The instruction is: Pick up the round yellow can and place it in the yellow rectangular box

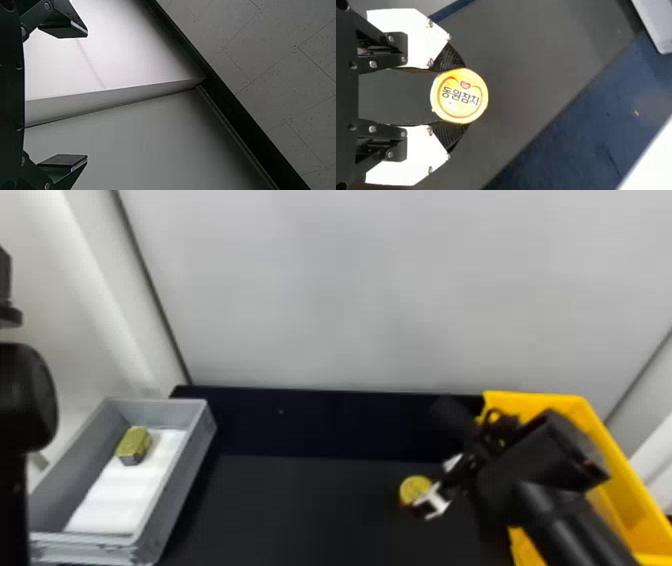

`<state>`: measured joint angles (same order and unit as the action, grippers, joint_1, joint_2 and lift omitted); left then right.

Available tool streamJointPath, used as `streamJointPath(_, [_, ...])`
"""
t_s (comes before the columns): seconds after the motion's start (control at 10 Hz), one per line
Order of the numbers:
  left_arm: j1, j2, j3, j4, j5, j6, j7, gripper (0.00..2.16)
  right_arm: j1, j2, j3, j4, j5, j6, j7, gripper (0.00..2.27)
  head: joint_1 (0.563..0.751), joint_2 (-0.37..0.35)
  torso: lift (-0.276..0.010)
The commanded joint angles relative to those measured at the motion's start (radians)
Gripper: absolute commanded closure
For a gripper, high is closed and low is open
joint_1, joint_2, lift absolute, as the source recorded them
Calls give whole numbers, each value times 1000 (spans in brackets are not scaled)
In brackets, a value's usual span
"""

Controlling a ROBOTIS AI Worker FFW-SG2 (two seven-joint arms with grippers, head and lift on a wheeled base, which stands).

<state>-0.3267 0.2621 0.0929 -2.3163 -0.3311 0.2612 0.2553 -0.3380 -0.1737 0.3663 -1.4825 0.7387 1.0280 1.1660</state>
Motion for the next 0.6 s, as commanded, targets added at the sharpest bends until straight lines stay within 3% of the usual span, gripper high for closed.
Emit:
streamJointPath(0.0, [0, 10, 1, -11, -2, 23, -4, 162, -15, -41, -64, -188, 219, 105, 146, 724, 663, 54, -10])
streamJointPath(0.2, [2, 10, -1, -12, -2, 34, -7, 162, -32, -98, -124, -280, 319, 163, 198, 724, 663, 54, -10])
streamJointPath(0.5, [3, 8, -4, -12, -2, 40, -7, 162, -13, -185, -242, -317, 372, 186, 191, 724, 663, 54, -10])
